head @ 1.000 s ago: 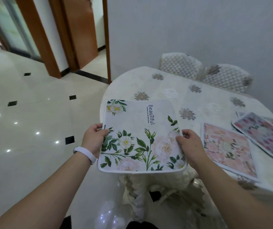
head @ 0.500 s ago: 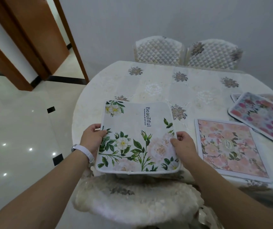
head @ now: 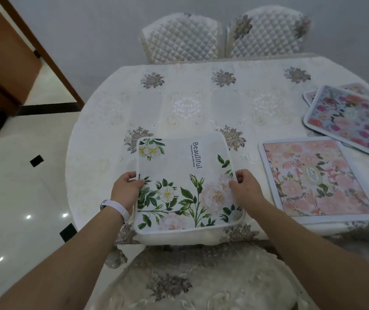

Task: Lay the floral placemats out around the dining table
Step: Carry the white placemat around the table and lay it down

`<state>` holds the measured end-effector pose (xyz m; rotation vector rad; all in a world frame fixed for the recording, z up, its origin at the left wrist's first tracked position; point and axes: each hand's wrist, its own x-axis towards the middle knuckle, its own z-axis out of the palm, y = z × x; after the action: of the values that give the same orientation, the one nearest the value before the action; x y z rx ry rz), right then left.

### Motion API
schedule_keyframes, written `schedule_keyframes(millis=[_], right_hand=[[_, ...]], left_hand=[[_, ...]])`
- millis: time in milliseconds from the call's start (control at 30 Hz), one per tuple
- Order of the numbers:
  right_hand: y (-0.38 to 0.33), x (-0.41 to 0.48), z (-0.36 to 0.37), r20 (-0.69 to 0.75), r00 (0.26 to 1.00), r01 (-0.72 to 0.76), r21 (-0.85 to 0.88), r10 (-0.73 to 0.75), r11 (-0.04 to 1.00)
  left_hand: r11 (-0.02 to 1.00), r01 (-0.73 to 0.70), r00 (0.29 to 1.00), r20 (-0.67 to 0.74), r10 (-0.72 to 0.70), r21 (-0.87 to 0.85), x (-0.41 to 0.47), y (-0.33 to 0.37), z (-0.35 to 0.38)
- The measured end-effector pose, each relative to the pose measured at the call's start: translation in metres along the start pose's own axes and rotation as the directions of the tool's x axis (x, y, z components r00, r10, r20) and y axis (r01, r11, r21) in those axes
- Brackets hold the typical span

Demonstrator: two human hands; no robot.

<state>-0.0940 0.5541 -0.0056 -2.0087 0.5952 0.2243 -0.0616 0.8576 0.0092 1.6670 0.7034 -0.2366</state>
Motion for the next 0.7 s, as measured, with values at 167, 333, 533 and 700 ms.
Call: schedule_keyframes(millis=[167, 333, 533, 700], right_hand=[[0.01, 0.02, 0.015, -0.06, 0.997, -0.049, -0.059, 0.045, 0.997], [0.022, 0.036, 0.028, -0.107, 0.991, -0.097, -0.129, 0.083, 0.987], [0.024, 0.041, 0.034, -0.144, 0.985, -0.116, -0.18, 0.091, 0.977], [0.025, 0.027, 0.037, -0.199, 0.971, -0.167, -0.19, 0.129, 0.967]], left_hand=[[0.998, 0.042, 0.998, 0.053, -0.045, 0.055, 0.04, -0.018, 0.012], [0.994, 0.078, 0.995, 0.048, -0.082, 0.081, 0.069, -0.033, 0.024], [0.944, -0.055, 0.998, -0.002, 0.059, 0.326, 0.071, -0.039, 0.027], [0.739, -0.31, 0.947, 0.124, 0.297, 0.598, 0.083, -0.024, 0.016]])
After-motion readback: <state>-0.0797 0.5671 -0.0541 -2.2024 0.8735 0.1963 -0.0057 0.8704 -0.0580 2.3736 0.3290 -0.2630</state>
